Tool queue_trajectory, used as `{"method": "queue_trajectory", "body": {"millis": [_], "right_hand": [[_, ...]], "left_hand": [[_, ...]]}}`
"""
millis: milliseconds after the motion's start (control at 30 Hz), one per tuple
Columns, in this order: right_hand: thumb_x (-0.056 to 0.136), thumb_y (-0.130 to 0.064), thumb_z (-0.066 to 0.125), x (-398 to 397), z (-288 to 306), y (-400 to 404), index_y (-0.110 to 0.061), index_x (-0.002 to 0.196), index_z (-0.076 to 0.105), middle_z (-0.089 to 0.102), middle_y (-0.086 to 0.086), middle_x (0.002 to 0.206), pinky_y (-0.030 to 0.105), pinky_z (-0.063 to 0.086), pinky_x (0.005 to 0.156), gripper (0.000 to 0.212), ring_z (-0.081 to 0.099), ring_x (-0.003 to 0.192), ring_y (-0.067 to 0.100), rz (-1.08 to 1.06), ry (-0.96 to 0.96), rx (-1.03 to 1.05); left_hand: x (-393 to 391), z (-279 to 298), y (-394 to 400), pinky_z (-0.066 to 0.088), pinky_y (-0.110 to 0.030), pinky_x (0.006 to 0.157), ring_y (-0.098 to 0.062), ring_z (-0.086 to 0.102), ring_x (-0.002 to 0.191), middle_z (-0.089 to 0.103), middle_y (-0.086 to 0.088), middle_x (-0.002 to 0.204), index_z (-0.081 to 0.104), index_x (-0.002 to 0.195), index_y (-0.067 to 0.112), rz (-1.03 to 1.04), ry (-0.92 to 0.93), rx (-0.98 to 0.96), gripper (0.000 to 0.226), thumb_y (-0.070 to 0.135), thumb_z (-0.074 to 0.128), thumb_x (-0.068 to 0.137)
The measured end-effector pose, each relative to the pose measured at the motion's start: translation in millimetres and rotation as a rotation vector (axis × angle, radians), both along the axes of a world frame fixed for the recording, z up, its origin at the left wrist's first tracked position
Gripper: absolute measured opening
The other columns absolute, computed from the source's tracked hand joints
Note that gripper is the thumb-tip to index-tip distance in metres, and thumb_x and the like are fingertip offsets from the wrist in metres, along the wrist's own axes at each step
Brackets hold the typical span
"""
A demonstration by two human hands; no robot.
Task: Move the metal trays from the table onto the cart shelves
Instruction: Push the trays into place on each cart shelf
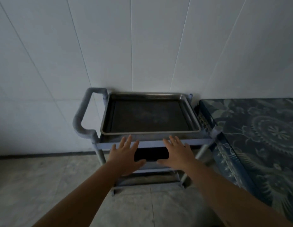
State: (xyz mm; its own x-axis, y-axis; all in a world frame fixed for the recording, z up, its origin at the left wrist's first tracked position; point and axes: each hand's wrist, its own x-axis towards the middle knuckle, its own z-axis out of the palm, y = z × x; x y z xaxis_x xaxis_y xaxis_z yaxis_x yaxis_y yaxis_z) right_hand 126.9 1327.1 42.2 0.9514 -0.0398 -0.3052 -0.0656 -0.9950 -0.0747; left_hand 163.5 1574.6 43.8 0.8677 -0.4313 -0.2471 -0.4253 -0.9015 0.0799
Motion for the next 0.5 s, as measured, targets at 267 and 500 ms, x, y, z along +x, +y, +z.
{"method": "queue_trajectory", "body": {"millis": [267, 500], "right_hand": [[0.064, -0.092, 0.037, 39.8, -21.1, -19.4, -0.027, 0.155, -0.008, -0.004, 0.001, 0.166, 0.058, 0.012, 0.115, 0.12, -0.003, 0.151, 0.023, -0.026, 0.024, 0.033], [0.075, -0.076, 0.054, 100.0, -44.2, -56.1, -0.027, 0.155, -0.009, -0.015, 0.006, 0.164, 0.053, 0.012, 0.118, 0.113, -0.009, 0.15, 0.029, 0.018, 0.028, 0.034]], "left_hand": [[61.4, -1.0, -14.2, 0.01, -0.055, 0.121, -0.029, -0.01, 0.153, -0.014, -0.006, 0.168, -0.004, 0.16, 0.029, -0.04, 0.043, 0.023, 0.097, 0.081, 0.032, 0.086], [123.3, -26.7, -43.2, 0.012, -0.06, 0.119, -0.031, -0.008, 0.153, -0.013, -0.007, 0.168, -0.005, 0.159, 0.029, 0.008, 0.115, 0.061, 0.099, 0.082, 0.032, 0.085]]}}
